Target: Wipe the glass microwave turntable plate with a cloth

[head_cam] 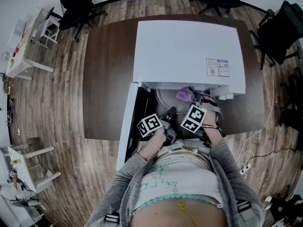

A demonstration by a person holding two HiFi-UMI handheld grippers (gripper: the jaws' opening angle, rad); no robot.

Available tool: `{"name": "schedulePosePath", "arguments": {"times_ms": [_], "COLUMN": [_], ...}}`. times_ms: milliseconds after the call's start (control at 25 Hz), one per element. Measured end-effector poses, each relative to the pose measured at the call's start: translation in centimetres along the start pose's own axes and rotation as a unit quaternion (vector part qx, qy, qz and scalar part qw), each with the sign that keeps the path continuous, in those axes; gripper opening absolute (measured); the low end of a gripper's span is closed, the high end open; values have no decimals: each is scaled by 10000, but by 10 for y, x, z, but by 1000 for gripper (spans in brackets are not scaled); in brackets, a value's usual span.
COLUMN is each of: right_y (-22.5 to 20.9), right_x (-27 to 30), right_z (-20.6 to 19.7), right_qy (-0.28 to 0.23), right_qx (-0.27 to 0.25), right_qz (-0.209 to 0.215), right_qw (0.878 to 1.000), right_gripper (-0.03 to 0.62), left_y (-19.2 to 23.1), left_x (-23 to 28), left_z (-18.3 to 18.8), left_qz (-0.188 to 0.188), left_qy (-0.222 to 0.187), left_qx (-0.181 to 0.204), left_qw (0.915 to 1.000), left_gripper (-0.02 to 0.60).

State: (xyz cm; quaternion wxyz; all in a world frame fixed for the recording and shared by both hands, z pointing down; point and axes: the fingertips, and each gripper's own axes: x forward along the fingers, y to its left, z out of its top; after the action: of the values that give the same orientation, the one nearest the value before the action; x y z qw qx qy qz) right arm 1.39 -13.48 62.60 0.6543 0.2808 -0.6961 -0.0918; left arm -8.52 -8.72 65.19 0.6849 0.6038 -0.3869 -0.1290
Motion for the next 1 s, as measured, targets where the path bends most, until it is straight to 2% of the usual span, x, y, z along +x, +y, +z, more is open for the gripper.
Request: {"name": "schedulePosePath", "arguments": {"times_ms": [320, 1000], "right_y": [8, 42], "right_x": [-3, -15], "right_z": [1, 28], "right_qy": [90, -53], "right_qx": [-262, -653], "right_qz": [68, 696], "right_qw": [9996, 9954], "right_gripper": [117, 117], "left_y": [-1, 1], "left_x": [0, 0], "left_z": [-1, -4], "left_qz": [-17, -11], "left_qy": [-14, -93], "left_qx": [-4, 24], "left_qw": [10000, 10000], "left_gripper": [67, 67]}}
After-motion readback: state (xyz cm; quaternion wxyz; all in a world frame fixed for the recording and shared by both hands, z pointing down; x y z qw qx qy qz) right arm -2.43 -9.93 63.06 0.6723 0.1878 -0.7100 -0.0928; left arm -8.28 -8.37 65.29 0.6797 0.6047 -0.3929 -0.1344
